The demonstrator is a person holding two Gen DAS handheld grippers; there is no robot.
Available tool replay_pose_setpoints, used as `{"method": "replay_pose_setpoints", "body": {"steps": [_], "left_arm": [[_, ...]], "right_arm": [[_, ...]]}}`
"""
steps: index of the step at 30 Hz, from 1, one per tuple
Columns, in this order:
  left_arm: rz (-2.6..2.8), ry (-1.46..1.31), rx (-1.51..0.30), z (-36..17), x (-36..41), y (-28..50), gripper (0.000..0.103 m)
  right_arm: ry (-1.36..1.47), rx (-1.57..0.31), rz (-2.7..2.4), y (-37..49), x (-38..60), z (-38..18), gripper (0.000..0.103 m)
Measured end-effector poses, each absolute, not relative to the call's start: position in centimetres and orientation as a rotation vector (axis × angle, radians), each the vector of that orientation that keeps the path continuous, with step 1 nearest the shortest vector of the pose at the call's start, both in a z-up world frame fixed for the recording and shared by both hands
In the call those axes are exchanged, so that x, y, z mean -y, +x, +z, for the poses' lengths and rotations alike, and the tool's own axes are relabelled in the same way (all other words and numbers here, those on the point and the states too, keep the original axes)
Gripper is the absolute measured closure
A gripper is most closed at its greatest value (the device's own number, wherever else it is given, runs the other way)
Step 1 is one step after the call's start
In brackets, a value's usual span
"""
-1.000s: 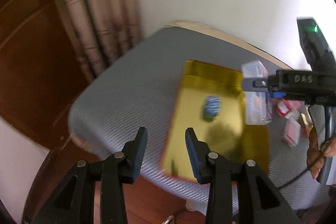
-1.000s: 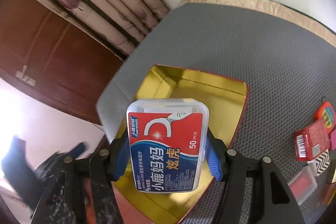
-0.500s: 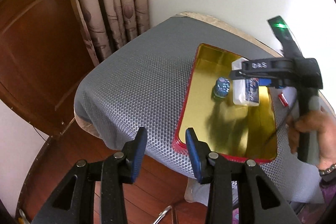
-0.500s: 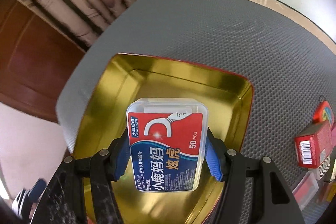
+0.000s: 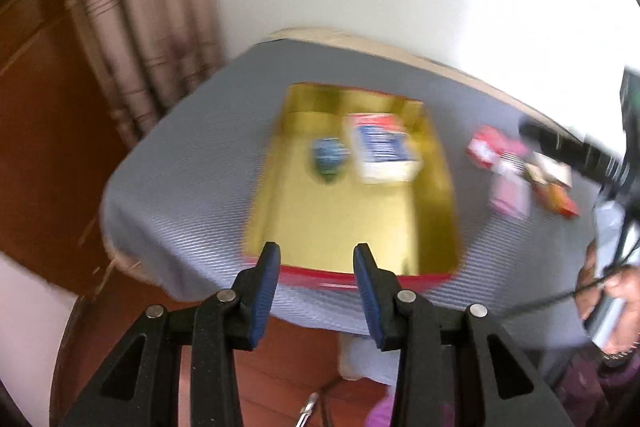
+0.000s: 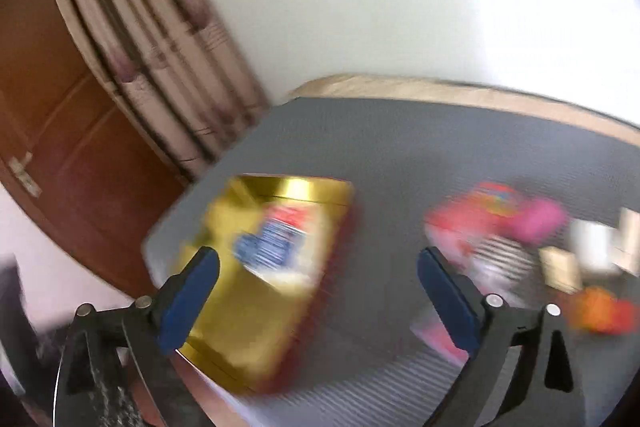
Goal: Organize rigid objects
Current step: 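Open both tools to drop the keychain and floss box into the tin, then grasp the clear plastic box with red contents with the left tool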
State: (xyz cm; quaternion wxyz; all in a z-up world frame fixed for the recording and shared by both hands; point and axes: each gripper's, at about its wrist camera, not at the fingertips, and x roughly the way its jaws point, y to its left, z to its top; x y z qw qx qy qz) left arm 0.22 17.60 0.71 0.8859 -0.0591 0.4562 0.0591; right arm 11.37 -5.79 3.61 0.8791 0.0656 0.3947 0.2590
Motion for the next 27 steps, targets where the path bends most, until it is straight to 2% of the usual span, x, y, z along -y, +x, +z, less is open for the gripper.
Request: {"method": "replay_pose_setpoints", "body": {"steps": [7, 13, 17, 27], "left_arm": [[-0.208, -0.116, -0.985, 1.8, -9.3, 2.7, 0.064], [-0.284, -0.018, -1.042, -0.3, -2.1, 9.9, 0.064], [-0.301, 0.025, -1.108, -2.6, 0.8, 13.8, 0.064], [-0.307, 0.123, -1.189, -6.8, 3.3, 18.4, 0.064]], "right_arm": [[-0.045, -0.857, 0.073, 8.6, 23.5, -0.5, 0.002], [0.027, -0.852, -0.103, 7.1, 33.1, -2.2, 0.002], [0.190, -0.882, -0.050, 6.7, 36.8, -3.9, 0.002], [0.184, -0.835, 0.055, 5.1, 35.6, -3.1, 0.001]]}}
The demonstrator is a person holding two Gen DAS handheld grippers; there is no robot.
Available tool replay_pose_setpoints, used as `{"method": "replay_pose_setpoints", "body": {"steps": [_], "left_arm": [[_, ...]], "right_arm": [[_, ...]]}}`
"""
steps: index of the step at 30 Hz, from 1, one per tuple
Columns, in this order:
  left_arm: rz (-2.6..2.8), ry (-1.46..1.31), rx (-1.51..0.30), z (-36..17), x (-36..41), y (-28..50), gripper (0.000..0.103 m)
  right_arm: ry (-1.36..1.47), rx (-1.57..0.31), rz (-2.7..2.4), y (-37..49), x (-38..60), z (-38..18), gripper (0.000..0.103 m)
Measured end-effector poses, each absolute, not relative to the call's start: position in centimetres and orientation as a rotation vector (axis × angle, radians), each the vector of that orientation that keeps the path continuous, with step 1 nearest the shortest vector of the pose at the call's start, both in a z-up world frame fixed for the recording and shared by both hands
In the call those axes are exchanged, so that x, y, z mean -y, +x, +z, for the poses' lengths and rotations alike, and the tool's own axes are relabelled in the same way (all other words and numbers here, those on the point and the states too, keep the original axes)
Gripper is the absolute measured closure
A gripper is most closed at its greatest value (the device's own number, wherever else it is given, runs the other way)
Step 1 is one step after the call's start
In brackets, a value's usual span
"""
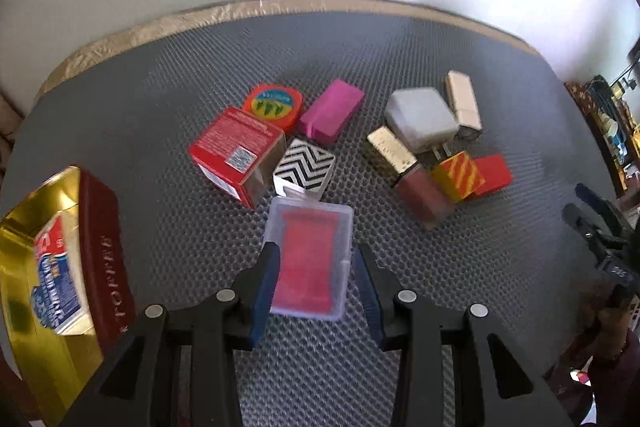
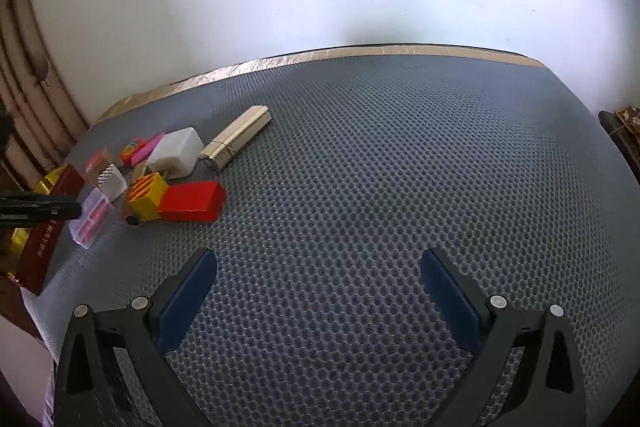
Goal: Organize rigid objects
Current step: 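Grasp the clear plastic box with red contents with the left tool, then grasp the red rectangular block with the right tool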
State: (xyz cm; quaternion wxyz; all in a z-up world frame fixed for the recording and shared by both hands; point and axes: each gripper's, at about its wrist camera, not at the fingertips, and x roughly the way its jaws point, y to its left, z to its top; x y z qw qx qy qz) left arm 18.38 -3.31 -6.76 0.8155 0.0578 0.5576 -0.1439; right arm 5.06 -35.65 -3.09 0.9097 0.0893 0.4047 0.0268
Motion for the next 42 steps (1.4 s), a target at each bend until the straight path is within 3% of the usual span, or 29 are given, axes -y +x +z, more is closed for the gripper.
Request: {"method": "replay_pose_setpoints", "body": {"steps": [3, 5, 13, 20, 21, 22, 23, 24, 36, 42], "left_arm": [[-0.302, 0.148, -1.162, -6.8, 3.7, 19.0, 0.061], [-0.308, 0.148, -1.165, -6.8, 3.8, 19.2, 0.052], [-0.285, 0.261, -1.159, -8.8, 5.1, 20.1, 0.045], [-0.331, 0.023, -1.221, -9.4, 2.5, 21.4, 0.043], [-0.328, 0.016, -1.225, -9.6, 2.4, 21.5, 0.043], [-0.319, 0.017, -1.212, -9.5, 2.2, 21.5, 0.055], [-0.297, 0.030, -1.204, -9.4, 1.9, 21.5, 0.076], [-0.268, 0.046, -1.204, -9.4, 1.8, 21.5, 0.078], [-0.295, -0.125, -1.173, -6.7, 0.2, 14.9, 0.078], [-0.337, -0.138, -1.193, -6.1, 0.7, 11.3, 0.078]], "right_arm": [[0.189, -0.843, 0.062, 5.1, 35.6, -3.0, 0.001], [0.179, -0.846, 0.064, 5.1, 35.4, -3.0, 0.001], [0.155, -0.880, 0.084, 6.3, 34.4, -3.8, 0.001], [0.154, -0.897, 0.096, 6.6, 34.4, -4.0, 0.001], [0.149, -0.904, 0.097, 6.7, 34.3, -4.1, 0.001], [0.146, -0.907, 0.097, 6.8, 34.3, -4.1, 0.001], [0.145, -0.907, 0.097, 6.7, 34.3, -4.1, 0.001], [0.144, -0.906, 0.099, 6.7, 34.3, -4.1, 0.001], [0.132, -0.914, 0.247, 7.2, 33.0, -3.2, 0.001], [-0.188, -0.858, 0.524, 9.1, 27.4, -0.4, 0.001]]}}
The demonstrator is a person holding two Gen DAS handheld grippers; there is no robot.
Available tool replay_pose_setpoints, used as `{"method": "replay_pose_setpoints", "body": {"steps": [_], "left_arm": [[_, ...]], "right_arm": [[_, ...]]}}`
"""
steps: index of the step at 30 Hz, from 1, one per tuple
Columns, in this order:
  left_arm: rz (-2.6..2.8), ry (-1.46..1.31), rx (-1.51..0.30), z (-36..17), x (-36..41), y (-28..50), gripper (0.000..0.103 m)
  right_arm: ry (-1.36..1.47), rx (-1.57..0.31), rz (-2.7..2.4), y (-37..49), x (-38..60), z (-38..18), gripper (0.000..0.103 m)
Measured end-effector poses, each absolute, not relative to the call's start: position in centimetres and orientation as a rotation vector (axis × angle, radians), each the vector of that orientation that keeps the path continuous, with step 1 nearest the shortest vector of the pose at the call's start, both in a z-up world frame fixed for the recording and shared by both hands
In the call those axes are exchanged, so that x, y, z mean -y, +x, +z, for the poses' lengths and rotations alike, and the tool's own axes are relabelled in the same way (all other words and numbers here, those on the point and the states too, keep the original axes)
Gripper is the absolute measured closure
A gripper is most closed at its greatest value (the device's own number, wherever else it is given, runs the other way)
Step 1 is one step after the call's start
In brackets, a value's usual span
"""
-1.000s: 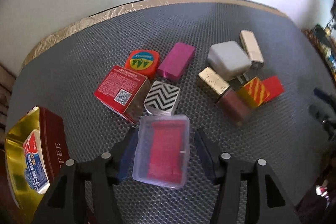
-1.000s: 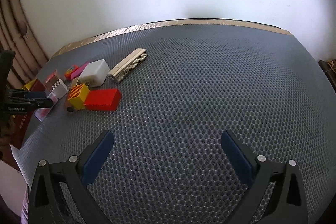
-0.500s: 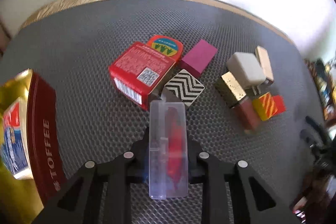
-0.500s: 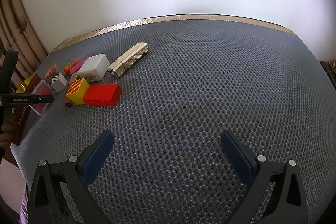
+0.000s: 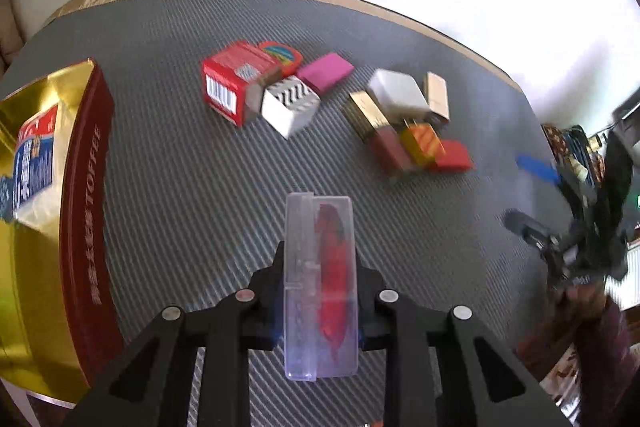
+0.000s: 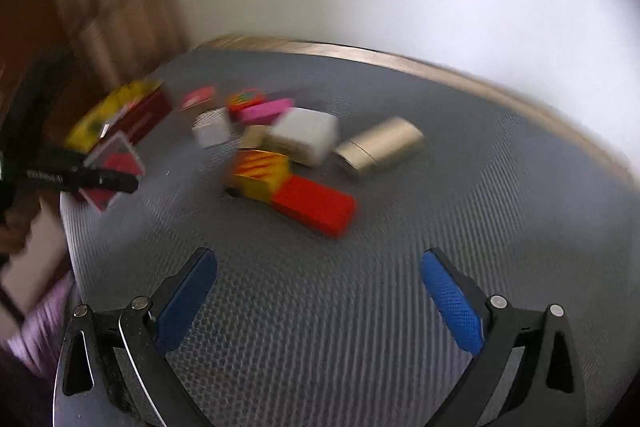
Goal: Organize rigid objects
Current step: 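Grasp the red rectangular block with the right tool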
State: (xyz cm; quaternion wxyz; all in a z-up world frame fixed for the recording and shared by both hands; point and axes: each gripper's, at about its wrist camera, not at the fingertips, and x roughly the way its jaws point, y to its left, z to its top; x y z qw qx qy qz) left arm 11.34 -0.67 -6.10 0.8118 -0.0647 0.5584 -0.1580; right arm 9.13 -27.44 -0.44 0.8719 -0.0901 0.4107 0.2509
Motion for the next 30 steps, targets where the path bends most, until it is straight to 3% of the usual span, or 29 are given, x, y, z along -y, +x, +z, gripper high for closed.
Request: {"method": "replay_pose_setpoints", "body": {"steps": [3, 5, 7, 13, 16, 17, 20, 30], "left_arm": [[-0.348, -0.139, -1.195, -5.7, 1.0, 10.3, 0.078], [-0.349, -0.148, -1.195, -5.5, 1.3, 10.1, 0.078], [-0.335, -0.164, -1.195, -5.2, 1.0, 9.6, 0.078], [-0.341, -0.158, -1.194, -5.0, 1.3, 9.5, 0.078], [-0.337, -0.159, -1.195, -5.1, 1.2, 9.9, 0.078], [-0.334, -0.162, -1.191, -5.3, 1.3, 10.1, 0.078], [-0.331, -0.170, -1.167, -4.3, 0.9, 10.0, 0.078], [-0.323, -0.183, -1.086, 0.2, -0.3, 8.5, 0.078]], "right_arm": [[-0.389, -0.868, 0.636, 10.6, 24.8, 0.1, 0.004], [-0.535, -0.891, 0.669, 11.8, 23.4, -0.2, 0.022], [-0.611, -0.952, 0.711, 13.5, 22.4, -0.7, 0.031], [-0.711, -1.057, 0.786, 16.4, 20.7, -2.5, 0.032], [-0.727, -1.125, 0.795, 17.4, 20.4, -3.9, 0.045], [-0.700, -1.140, 0.802, 17.7, 20.5, -3.8, 0.061], [-0.664, -1.175, 0.781, 17.6, 20.2, -4.3, 0.074], [-0.204, -1.275, 0.598, 14.0, 27.5, -4.8, 0.076]]}}
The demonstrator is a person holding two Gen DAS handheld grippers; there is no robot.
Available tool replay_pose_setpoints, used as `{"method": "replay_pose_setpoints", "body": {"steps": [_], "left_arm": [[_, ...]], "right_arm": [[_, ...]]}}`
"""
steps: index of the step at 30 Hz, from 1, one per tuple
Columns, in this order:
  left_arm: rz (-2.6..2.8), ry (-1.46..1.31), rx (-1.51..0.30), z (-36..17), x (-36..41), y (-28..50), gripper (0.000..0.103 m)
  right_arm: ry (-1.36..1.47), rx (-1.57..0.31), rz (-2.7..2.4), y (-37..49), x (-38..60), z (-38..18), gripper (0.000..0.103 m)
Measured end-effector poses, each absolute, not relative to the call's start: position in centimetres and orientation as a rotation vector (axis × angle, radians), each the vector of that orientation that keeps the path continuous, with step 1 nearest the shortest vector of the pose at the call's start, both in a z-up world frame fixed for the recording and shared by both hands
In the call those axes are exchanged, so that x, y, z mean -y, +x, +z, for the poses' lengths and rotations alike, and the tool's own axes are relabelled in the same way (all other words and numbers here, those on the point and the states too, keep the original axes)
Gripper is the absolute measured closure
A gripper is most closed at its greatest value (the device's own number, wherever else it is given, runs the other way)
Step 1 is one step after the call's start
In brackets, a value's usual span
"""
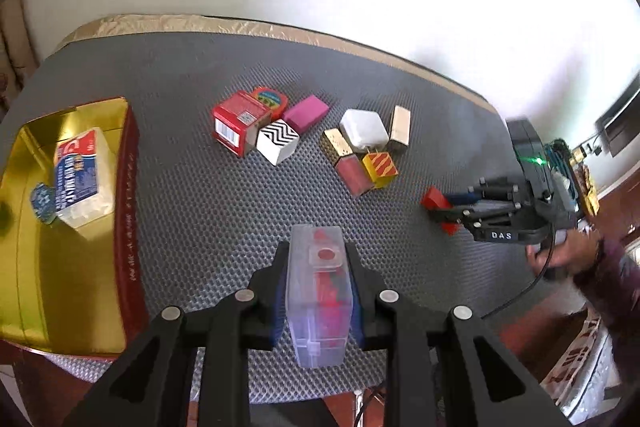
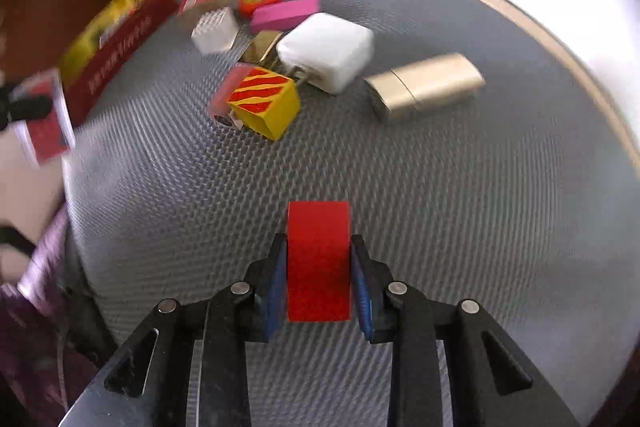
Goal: Organize rigid objects
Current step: 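Grasp the red rectangular block with the right tool, then carry the clear box with the left tool into the tin and release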
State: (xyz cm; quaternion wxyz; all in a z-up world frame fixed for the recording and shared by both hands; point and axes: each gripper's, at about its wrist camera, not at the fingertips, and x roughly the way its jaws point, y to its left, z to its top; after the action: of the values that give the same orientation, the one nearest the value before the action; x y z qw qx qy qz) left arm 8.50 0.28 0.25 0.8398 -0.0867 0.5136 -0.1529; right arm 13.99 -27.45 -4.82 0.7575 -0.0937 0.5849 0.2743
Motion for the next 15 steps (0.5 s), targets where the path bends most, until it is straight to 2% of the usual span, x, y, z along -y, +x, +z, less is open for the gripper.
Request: {"method": "replay_pose_setpoints", "body": {"steps": [9, 15], "left_arm": [[-0.152, -0.229, -1.012, 4.0, -7.0, 6.0, 0.078], [0.009, -0.205, -1.026, 3.3, -13.6, 6.3, 0.078]], "right_arm": [[0.250, -1.213, 0.617, 10.9, 29.9, -3.4, 0.076], [0.326, -1.170, 0.692, 9.1, 26.0, -1.0, 0.076]]}}
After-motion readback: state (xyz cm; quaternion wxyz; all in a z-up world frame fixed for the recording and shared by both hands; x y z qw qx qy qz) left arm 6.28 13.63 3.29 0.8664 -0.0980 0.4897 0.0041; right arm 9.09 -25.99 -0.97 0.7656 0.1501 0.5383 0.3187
